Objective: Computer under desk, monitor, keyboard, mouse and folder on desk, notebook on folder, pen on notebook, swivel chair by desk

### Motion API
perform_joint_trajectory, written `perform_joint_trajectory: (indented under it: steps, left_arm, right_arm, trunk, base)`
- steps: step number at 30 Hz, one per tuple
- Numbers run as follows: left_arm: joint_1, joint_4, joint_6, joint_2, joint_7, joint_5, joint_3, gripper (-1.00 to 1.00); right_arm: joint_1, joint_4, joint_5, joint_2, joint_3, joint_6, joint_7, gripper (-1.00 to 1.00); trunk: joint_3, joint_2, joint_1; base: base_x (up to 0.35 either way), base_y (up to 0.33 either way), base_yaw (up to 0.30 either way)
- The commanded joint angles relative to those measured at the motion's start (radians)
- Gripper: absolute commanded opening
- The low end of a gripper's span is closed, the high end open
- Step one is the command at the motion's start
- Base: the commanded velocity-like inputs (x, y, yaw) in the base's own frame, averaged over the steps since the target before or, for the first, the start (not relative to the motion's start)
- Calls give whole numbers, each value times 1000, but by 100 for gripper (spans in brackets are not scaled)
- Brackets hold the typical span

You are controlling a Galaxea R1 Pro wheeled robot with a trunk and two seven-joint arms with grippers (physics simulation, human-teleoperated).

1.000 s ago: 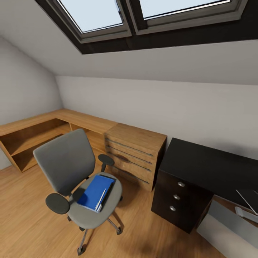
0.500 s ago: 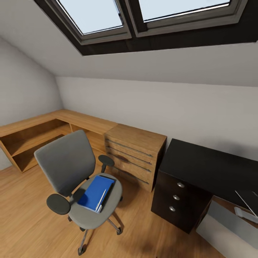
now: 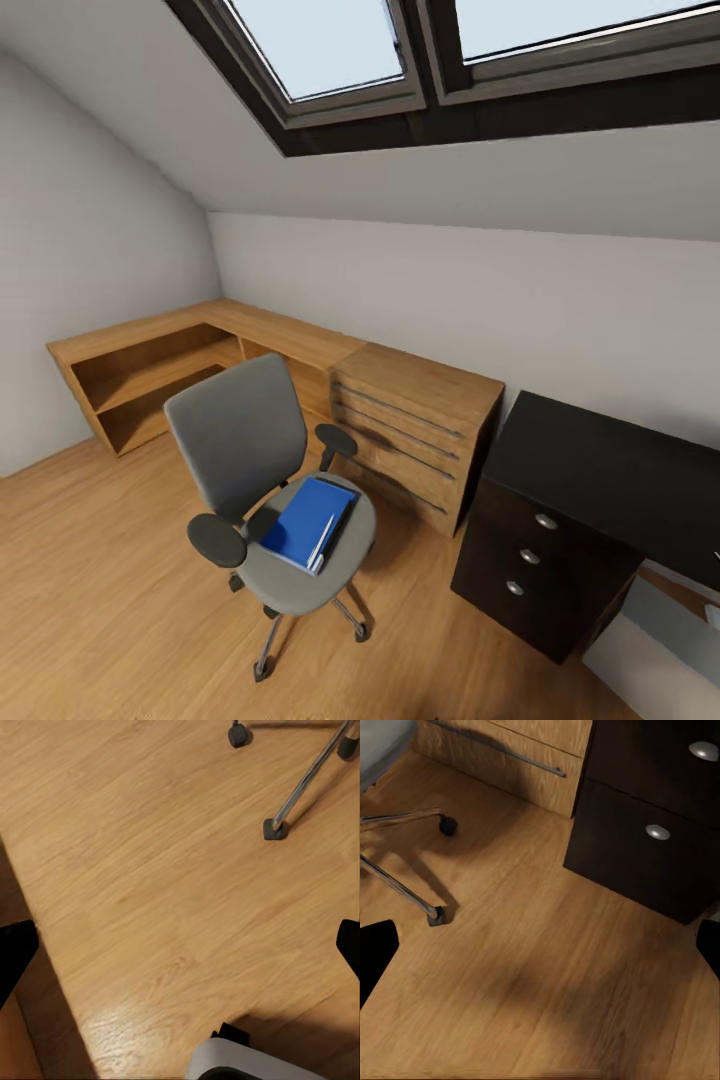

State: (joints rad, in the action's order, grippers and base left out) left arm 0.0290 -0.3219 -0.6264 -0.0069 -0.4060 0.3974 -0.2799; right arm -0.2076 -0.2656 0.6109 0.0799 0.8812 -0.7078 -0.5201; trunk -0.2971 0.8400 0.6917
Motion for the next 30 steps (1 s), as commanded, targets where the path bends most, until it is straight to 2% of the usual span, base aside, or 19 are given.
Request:
perform_joint_trajectory:
  steps: [1,10,11,14,15,17,18,19,22,23,24,25,27,28,29,30]
  left_arm:
    - [0,-2,-1,1,-8,4,-9,100]
    - [0,-2,0,4,-8,9,-7,100]
    - [0,-2,13,8,-4,29,-7,100]
    - [0,-7,53,22,-2,55,-3,100]
    - [0,-31,100,40,-1,92,3,100]
    - [0,-63,136,53,0,121,6,100]
    - [0,-122,186,68,4,157,9,100]
    - [0,-209,247,90,6,184,13,100]
    - [0,-328,358,134,6,210,26,100]
    - [0,-398,442,152,6,239,44,100]
    - [0,-432,487,159,6,257,57,100]
    - [0,-510,593,172,7,311,109,100]
    - [0,-628,741,190,10,388,205,100]
    - [0,-674,789,196,10,411,247,100]
    - [0,-721,831,200,11,432,290,100]
    - [0,-728,856,203,9,447,321,100]
  right_arm:
    - [-1,0,4,0,8,-2,-8,100]
    - [-1,0,4,-1,9,-2,-6,100]
    - [-1,-5,1,-1,6,-2,-2,100]
    - [-3,-23,2,-1,4,0,-3,100]
    - [-13,-50,2,-2,3,4,-5,100]
    - [-31,-67,4,-3,2,7,-7,100]
    - [-69,-83,15,-4,-1,19,-8,100]
    - [-131,-95,54,-4,-14,81,-8,100]
    - [-206,-111,119,-3,-37,204,-5,100]
    - [-245,-123,163,-3,-61,274,-4,100]
    - [-263,-130,186,-3,-77,306,-3,100]
    - [-301,-147,236,-3,-120,379,2,100]
    - [-358,-177,295,-4,-178,496,8,100]
    - [-382,-193,311,-5,-195,560,10,100]
    - [-406,-218,324,-6,-211,658,12,100]
    - [-424,-241,334,-8,-226,752,13,100]
  trunk:
    - [-1,1,0]
    - [-1,1,0]
    - [-1,1,0]
    - [-1,1,0]
    - [-1,1,0]
    - [-1,1,0]
    - [-1,1,0]
    - [-1,1,0]
    - [-1,1,0]
    - [-1,1,0]
    - [-1,1,0]
    - [-1,1,0]
    - [-1,1,0]
    - [-1,1,0]
    - [-1,1,0]
    - [-1,1,0]
  base:
    - [-101,112,87]
    - [-30,33,26]
    - [-1,1,1]
    - [0,0,0]
    - [0,0,0]
    - [0,0,0]
    - [0,0,0]
    - [0,0,0]
    - [0,0,0]
    - [0,0,0]
    - [0,0,0]
    - [0,0,0]
    - [0,0,0]
    - [0,0,0]
    - [0,0,0]
    - [0,0,0]
